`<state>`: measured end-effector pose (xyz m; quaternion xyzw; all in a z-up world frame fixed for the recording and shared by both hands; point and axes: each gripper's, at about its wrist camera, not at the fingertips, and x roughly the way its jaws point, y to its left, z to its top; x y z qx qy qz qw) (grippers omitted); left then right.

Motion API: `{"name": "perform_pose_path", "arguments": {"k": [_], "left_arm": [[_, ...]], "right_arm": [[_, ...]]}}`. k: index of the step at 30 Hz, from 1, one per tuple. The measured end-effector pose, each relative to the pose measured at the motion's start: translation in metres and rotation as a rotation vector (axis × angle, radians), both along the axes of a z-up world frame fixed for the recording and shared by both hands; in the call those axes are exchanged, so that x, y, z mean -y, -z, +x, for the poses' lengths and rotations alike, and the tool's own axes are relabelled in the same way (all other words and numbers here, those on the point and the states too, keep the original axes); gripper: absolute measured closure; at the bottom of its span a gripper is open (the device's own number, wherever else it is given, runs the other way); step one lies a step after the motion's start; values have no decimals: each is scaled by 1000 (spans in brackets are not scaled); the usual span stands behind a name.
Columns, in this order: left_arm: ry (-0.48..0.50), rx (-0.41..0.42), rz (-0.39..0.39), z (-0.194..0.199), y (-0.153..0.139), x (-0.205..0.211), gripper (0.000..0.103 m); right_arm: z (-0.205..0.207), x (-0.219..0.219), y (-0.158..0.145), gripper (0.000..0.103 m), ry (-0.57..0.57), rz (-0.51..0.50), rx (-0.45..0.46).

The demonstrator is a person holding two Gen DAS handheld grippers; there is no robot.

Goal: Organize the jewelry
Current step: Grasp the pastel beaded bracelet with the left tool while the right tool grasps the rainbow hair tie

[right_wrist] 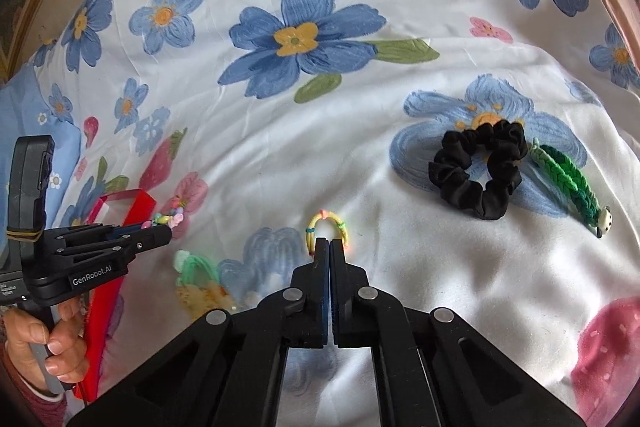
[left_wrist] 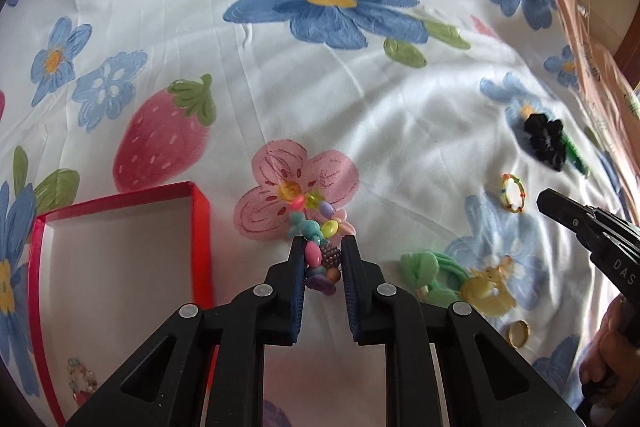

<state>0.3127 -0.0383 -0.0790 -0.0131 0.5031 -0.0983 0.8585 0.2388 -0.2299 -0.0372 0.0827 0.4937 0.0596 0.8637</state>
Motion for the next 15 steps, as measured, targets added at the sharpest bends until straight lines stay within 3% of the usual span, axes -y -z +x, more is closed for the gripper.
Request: {"name": "perform_pose_path", "arguments": {"k": [10, 15], "left_arm": [[-24, 78, -77, -53, -43, -32, 87], [-36, 107, -97, -81, -62, -44, 87]], "right_arm": [[-14, -20, -28, 103, -53, 74, 45], [-19, -24, -33, 103, -56, 54, 57]]}}
